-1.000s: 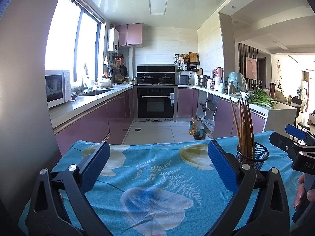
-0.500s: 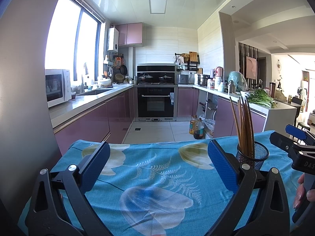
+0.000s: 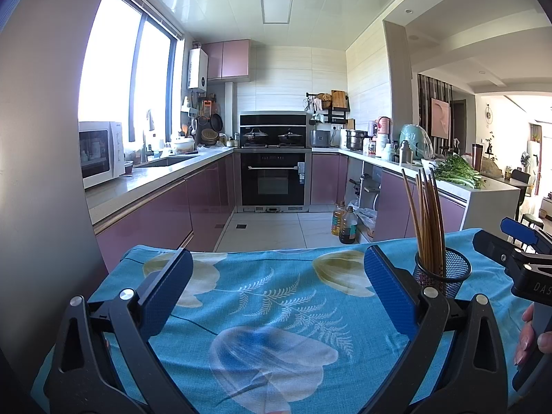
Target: Organize utensils
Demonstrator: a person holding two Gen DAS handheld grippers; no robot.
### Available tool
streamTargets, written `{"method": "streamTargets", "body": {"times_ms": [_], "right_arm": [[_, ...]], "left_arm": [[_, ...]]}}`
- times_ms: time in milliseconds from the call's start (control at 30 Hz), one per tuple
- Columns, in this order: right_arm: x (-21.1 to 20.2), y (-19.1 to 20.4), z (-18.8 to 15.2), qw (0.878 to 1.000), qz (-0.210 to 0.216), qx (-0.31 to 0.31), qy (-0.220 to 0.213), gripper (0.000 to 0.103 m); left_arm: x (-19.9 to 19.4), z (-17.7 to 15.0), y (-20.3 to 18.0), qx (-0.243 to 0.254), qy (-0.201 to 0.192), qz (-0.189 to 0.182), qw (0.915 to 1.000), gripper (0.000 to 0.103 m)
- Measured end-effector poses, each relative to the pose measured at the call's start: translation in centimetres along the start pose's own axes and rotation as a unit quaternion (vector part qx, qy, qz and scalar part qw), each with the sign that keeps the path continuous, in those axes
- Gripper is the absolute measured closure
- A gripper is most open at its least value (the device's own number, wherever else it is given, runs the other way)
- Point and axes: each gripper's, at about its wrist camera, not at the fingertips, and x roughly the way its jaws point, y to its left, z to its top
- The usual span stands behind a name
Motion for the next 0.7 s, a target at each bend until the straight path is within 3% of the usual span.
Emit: {"method": "streamTargets", "body": {"times_ms": [700], "right_arm": [[0.06,-0.04,-0.02,1.000,-0.001,0.002,0.000,0.007]], "left_arm": [[0.03,0.09,0.01,0.000,0.000,0.000,1.0000,0.005]]}}
